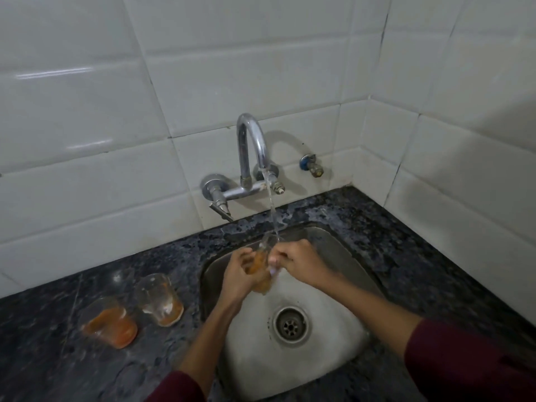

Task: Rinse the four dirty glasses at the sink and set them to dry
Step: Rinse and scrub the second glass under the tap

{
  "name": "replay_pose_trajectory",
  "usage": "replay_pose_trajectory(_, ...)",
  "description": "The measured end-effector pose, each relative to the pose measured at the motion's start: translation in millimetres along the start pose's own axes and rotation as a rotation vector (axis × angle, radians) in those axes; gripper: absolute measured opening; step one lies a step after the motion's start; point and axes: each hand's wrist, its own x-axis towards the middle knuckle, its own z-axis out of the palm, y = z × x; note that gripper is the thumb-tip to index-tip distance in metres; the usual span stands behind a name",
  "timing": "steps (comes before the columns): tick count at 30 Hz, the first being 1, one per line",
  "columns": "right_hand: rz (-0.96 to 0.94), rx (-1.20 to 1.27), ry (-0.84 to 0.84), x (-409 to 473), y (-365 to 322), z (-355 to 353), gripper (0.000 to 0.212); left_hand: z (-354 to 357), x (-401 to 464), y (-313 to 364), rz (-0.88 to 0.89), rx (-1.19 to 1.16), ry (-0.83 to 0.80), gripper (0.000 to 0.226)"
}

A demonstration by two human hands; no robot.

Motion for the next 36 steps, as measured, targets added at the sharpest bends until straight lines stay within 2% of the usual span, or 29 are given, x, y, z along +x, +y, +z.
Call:
replay_pose_trajectory(3, 0.125, 0.150, 0.161, 10, -16, 2, 0.020, 8, -5, -4, 0.057, -0.203, 0.168, 0.058)
replay_pose_trajectory(6, 0.141, 0.245, 0.144, 15, -21, 3, 0.020, 15, -5, 1, 0.028, -0.366, 0.201, 0.040)
replay_pose_trajectory(7, 0.090, 0.292, 0.088, 13, -19, 2, 0.016, 13, -3, 5, -0.046, -0.476, 0.154, 0.039)
replay_pose_trajectory(9, -0.092, 0.267, -0.049, 5, -9, -1, 0.015, 2, 1, 12, -0.297, -0.677, -0.069, 0.044)
replay_pose_trajectory(11, -0.221, 0.099, -0.131, 0, 4, -2, 0.016, -9, 6, 15, -0.512, -0.698, -0.230, 0.044)
replay_pose_trajectory(12, -0.231, 0.068, -0.140, 1, 9, -2, 0.014, -9, 8, 15, -0.544, -0.689, -0.248, 0.040)
replay_pose_trajectory(14, -0.151, 0.134, -0.064, 7, 5, 0, 0.007, -2, 10, 10, -0.418, -0.735, -0.164, 0.035)
replay_pose_trajectory(16, 0.099, 0.357, 0.044, 17, -13, 1, 0.006, 11, 10, 6, -0.163, -0.796, 0.103, 0.027)
replay_pose_trajectory(18, 0.326, 0.663, -0.008, 23, -27, 3, 0.010, 20, 11, 8, -0.032, -0.743, 0.318, 0.011)
replay_pose_trajectory(19, 0.332, 0.741, -0.066, 22, -29, 7, 0.011, 20, 13, 10, -0.042, -0.733, 0.361, 0.003)
replay_pose_trajectory(20, 0.259, 0.729, -0.130, 19, -27, 11, 0.012, 16, 17, 9, -0.101, -0.721, 0.381, 0.006)
replay_pose_trajectory(21, 0.121, 0.616, -0.188, 14, -22, 13, 0.017, 11, 22, 9, -0.191, -0.722, 0.349, 0.010)
replay_pose_trajectory(24, -0.275, -0.049, -0.324, 9, 4, 11, 0.027, -3, 29, 11, -0.491, -0.742, 0.084, 0.025)
replay_pose_trajectory(26, -0.313, -0.251, -0.353, 12, 7, 7, 0.025, -6, 31, 7, -0.579, -0.754, -0.014, 0.034)
replay_pose_trajectory(28, -0.214, -0.116, -0.254, 17, -4, 10, 0.019, -2, 30, 5, -0.508, -0.805, -0.026, 0.036)
replay_pose_trajectory(31, 0.247, 0.529, -0.158, 25, -26, 12, 0.013, 10, 31, -3, -0.262, -0.746, 0.176, 0.025)
replay_pose_trajectory(32, 0.330, 0.655, -0.161, 28, -28, 13, 0.015, 13, 31, -4, -0.227, -0.719, 0.245, 0.018)
replay_pose_trajectory(34, 0.308, 0.664, -0.214, 26, -24, 18, 0.020, 13, 34, -5, -0.276, -0.686, 0.295, 0.017)
replay_pose_trajectory(36, 0.107, 0.436, -0.304, 22, -13, 17, 0.024, 8, 36, -7, -0.389, -0.740, 0.239, 0.024)
